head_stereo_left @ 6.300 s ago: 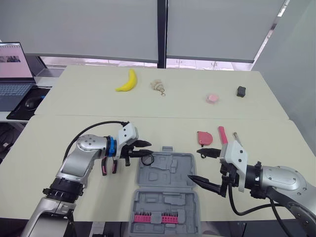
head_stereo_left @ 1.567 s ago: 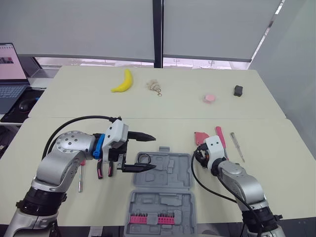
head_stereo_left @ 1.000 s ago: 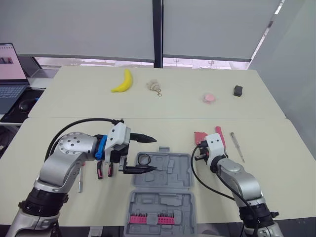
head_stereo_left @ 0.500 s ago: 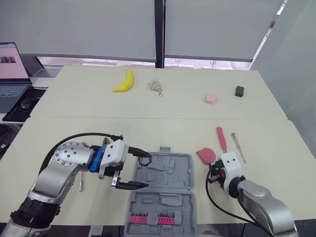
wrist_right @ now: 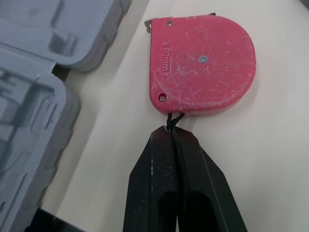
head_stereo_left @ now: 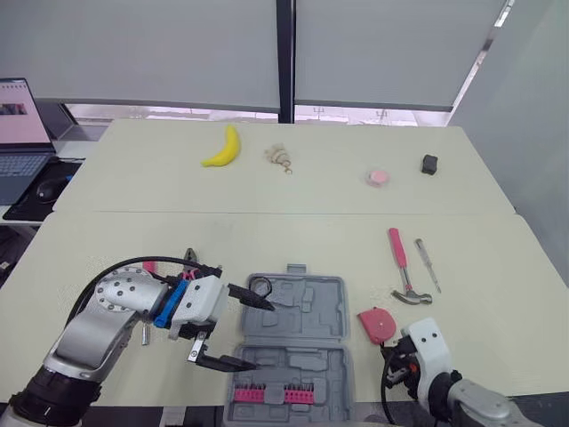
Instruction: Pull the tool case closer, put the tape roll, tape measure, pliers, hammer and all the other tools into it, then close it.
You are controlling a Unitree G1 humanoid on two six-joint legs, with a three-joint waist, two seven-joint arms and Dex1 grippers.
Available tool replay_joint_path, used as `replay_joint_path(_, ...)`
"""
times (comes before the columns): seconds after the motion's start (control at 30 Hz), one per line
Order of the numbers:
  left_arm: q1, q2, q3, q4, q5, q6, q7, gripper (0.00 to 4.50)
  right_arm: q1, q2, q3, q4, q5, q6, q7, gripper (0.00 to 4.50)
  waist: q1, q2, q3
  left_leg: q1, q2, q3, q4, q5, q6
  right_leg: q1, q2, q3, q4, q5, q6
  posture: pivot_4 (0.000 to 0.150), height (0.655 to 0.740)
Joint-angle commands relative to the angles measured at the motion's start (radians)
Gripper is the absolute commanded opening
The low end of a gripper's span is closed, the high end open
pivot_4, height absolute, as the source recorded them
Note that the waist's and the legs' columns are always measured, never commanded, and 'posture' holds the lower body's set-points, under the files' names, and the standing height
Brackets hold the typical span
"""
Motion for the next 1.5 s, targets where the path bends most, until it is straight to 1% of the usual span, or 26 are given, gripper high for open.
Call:
replay_joint_path(0.03, 0.005, 0.011, -0.003, -0.011, -0.009, -0.04, -0.029, 4.5, 0.04, 0.009, 0.018, -0.071, 0.017, 0.004, -0.017, 0.01, 0.0, 0.0, 0.0, 0.0, 0.0, 0.0, 0.0, 0.0, 0.0, 0.0, 0.0, 0.0, 0.0, 0.0, -0.001, 0.15, 0.74)
replay_joint_path(0.2, 0.004, 0.002, -0.009, -0.017, -0.016, -0.055, -0.039, 4.5, 0.081, 0.009, 0.052, -0.099, 0.023, 0.01, -0.031, 0.01, 0.0, 0.0, 0.0, 0.0, 0.0, -0.001, 0.0, 0.0, 0.0, 0.0, 0.0, 0.0, 0.0, -0.001, -0.001, 0.15, 0.74)
replay_joint_path(0.53, -0.012, -0.009, -0.018, -0.026, -0.025, -0.039, -0.016, 4.5, 0.069, 0.005, 0.072, -0.077, 0.04, 0.021, -0.043, 0.01, 0.0, 0.0, 0.0, 0.0, 0.0, -0.001, 0.0, 0.0, 0.0, 0.0, 0.0, 0.0, 0.0, -0.001, -0.001, 0.15, 0.74)
replay_joint_path(0.67, -0.018, -0.011, -0.022, -0.027, -0.025, -0.038, -0.011, 4.5, 0.05, 0.03, 0.031, -0.076, 0.067, 0.051, -0.043, 0.01, 0.0, 0.0, 0.0, 0.0, 0.0, -0.002, 0.0, 0.0, 0.0, 0.0, 0.0, 0.0, 0.0, -0.001, -0.001, 0.15, 0.74)
replay_joint_path(0.7, -0.018, -0.01, -0.023, -0.029, -0.025, -0.038, -0.01, 4.5, 0.051, 0.031, 0.017, -0.087, 0.078, 0.065, -0.038, 0.42, 0.0, 0.0, 0.0, 0.0, 0.0, -0.002, 0.0, 0.0, 0.0, 0.0, 0.0, 0.0, 0.0, -0.001, -0.001, 0.15, 0.74)
replay_joint_path(0.73, -0.018, -0.01, -0.023, -0.031, -0.027, -0.036, -0.009, 4.5, 0.059, 0.018, 0.0, -0.11, 0.094, 0.084, -0.025, 0.58, 0.0, 0.0, 0.0, 0.0, 0.0, -0.002, 0.0, 0.0, 0.0, 0.0, 0.0, -0.001, 0.0, -0.001, -0.001, 0.15, 0.74)
replay_joint_path(0.83, -0.016, -0.008, -0.021, -0.038, -0.032, -0.029, -0.007, 4.5, 0.091, -0.066, -0.05, -0.19, 0.154, 0.123, 0.037, 1.32, 0.0, 0.0, 0.0, -0.001, 0.0, -0.002, 0.0, 0.0, 0.0, 0.0, -0.001, 0.0, 0.0, -0.001, 0.0, 0.15, 0.74)
replay_joint_path(0.9, -0.014, -0.007, -0.02, -0.042, -0.034, -0.024, -0.004, 4.5, 0.094, -0.226, -0.068, -0.201, 0.202, 0.06, 0.118, 1.8, -0.001, 0.0, 0.0, -0.001, 0.0, -0.002, 0.0, 0.0, 0.0, 0.001, -0.001, 0.0, 0.0, -0.001, 0.0, 0.15, 0.74)
replay_joint_path(0.97, -0.013, -0.006, -0.019, -0.047, -0.04, -0.017, 0.0, 4.5, 0.085, -0.391, -0.129, -0.201, 0.248, -0.042, 0.223, 2.35, -0.003, 0.0, 0.0, 0.0, -0.001, 0.0, 0.0, 0.0, 0.0, 0.001, -0.001, -0.001, 0.0, 0.0, 0.002, 0.15, 0.74)
replay_joint_path(1.0, -0.013, -0.005, -0.018, -0.05, -0.043, -0.015, 0.002, 4.5, 0.077, -0.468, -0.16, -0.201, 0.23, -0.106, 0.286, 2.6, -0.002, 0.0, 0.0, 0.0, -0.002, 0.001, 0.001, 0.0, 0.0, 0.001, -0.001, -0.001, 0.0, 0.0, 0.004, 0.15, 0.74)
replay_joint_path(1.07, -0.014, -0.005, -0.018, -0.053, -0.047, -0.011, 0.006, 4.5, 0.056, -0.579, -0.209, -0.179, 0.166, -0.245, 0.406, 3.15, -0.001, 0.0, 0.0, 0.0, -0.002, 0.0, 0.003, 0.0, 0.0, 0.002, 0.0, -0.001, 0.0, 0.001, 0.005, 0.15, 0.74)
replay_joint_path(1.1, -0.016, -0.006, -0.018, -0.054, -0.048, -0.009, 0.007, 4.5, 0.039, -0.608, -0.224, -0.141, 0.141, -0.318, 0.453, 3.38, 0.0, 0.0, 0.0, 0.0, -0.001, -0.001, 0.005, 0.0, 0.0, 0.002, 0.0, -0.001, 0.0, 0.001, 0.005, 0.15, 0.74)
replay_joint_path(1.2, -0.019, -0.006, -0.017, -0.06, -0.048, -0.002, 0.011, 4.5, -0.024, -0.659, -0.205, 0.033, 0.05, -0.556, 0.565, 4.4, 0.001, 0.0, 0.0, 0.0, -0.001, -0.002, 0.007, 0.0, 0.0, 0.004, 0.002, -0.001, 0.0, 0.0, 0.004, 0.15, 0.74)
replay_joint_path(1.23, -0.017, -0.005, -0.017, -0.064, -0.048, 0.0, 0.013, 4.5, -0.059, -0.661, -0.18, 0.098, 0.02, -0.626, 0.59, 4.48, 0.002, 0.0, 0.0, 0.0, -0.001, -0.002, 0.008, 0.0, 0.0, 0.004, 0.002, -0.001, 0.0, -0.001, 0.002, 0.15, 0.74)
replay_joint_path(1.3, -0.013, -0.005, -0.016, -0.076, -0.049, 0.004, 0.019, 4.5, -0.13, -0.66, -0.12, 0.21, -0.043, -0.758, 0.635, 4.48, 0.002, -0.001, 0.001, 0.0, -0.002, -0.002, 0.008, 0.0, 0.0, 0.004, 0.002, -0.001, 0.0, -0.001, 0.002, 0.15, 0.74)
replay_joint_path(1.43, -0.007, -0.004, -0.013, -0.104, -0.056, 0.02, 0.034, 4.5, -0.265, -0.626, -0.004, 0.364, -0.123, -0.901, 0.691, 4.48, 0.002, 0.0, 0.001, 0.0, -0.002, -0.001, 0.008, 0.0, 0.0, 0.003, 0.001, -0.001, 0.0, 0.002, 0.006, 0.15, 0.74)
replay_joint_path(1.5, 0.001, -0.001, -0.012, -0.117, -0.059, 0.023, 0.035, 4.5, -0.307, -0.614, 0.042, 0.414, -0.147, -0.931, 0.714, 4.48, 0.002, 0.001, 0.001, 0.0, -0.002, -0.001, 0.008, 0.0, 0.0, 0.004, 0.002, -0.001, 0.0, 0.003, 0.005, 0.15, 0.74)
